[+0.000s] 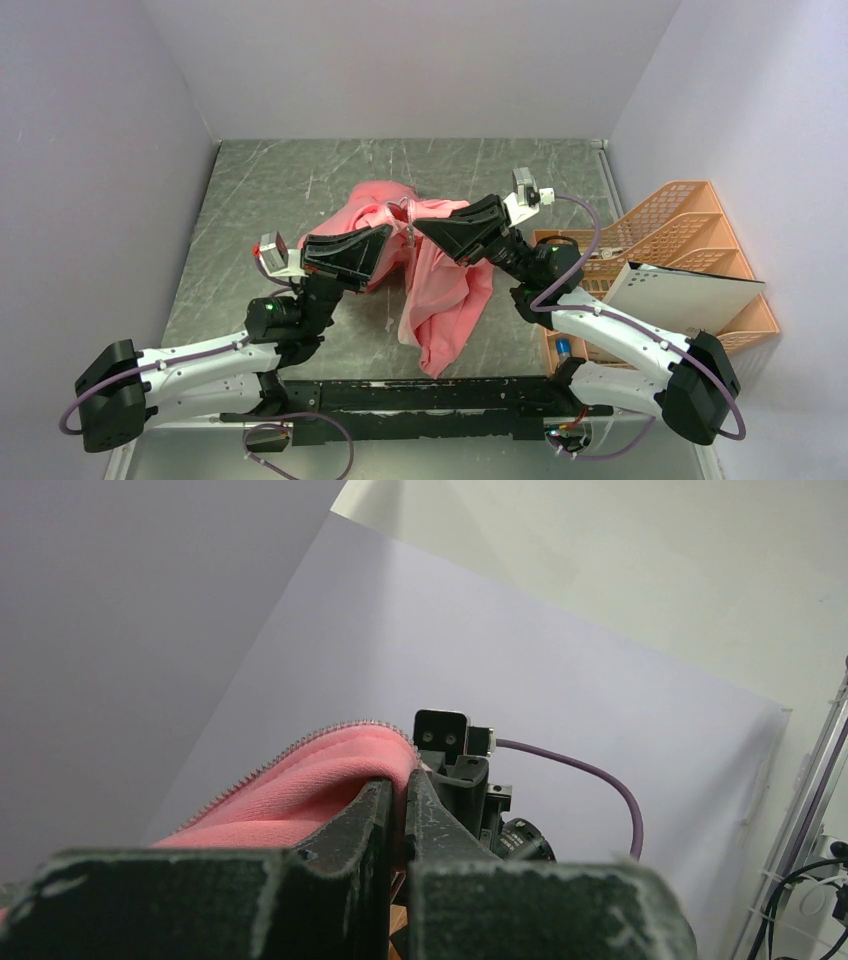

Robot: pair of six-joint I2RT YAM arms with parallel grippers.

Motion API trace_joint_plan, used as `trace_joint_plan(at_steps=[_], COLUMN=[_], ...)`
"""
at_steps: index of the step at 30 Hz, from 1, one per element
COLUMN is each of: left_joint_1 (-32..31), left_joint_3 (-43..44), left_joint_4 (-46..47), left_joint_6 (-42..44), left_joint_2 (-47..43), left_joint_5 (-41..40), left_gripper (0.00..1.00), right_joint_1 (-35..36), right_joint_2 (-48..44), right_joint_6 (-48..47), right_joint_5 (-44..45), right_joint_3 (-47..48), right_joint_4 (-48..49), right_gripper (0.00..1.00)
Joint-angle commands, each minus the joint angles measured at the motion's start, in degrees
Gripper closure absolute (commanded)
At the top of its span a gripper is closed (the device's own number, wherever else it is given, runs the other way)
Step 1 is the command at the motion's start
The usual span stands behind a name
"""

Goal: Zip up the jacket
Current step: Insert the zipper into the jacket.

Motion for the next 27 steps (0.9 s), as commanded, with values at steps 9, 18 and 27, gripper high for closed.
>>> trace_joint_plan(at_steps=[9, 18, 27], left_joint_1=[-0.3, -0.2, -0.2], left_joint_3=[2.0, 2.1, 1.5], left_joint_4=[5.1, 4.5, 4.5], left_joint_6=[0.2, 0.6, 1.4], left_joint_2=[0.9, 1.0, -0.2], left_joint_5=[3.0, 3.0, 0.6], left_gripper=[0.95, 0.95, 0.95], right_joint_1=[0.3, 0.3, 0.3], right_joint_2=[0.3, 0.4, -0.1], right_joint_6=[0.9, 1.1, 1.1], right_joint_5=[-1.1, -0.9, -1.1], right_joint_3=[3.5, 3.4, 3.1], right_joint_4=[5.2, 5.6, 5.1], right_gripper=[1.0, 1.0, 1.0])
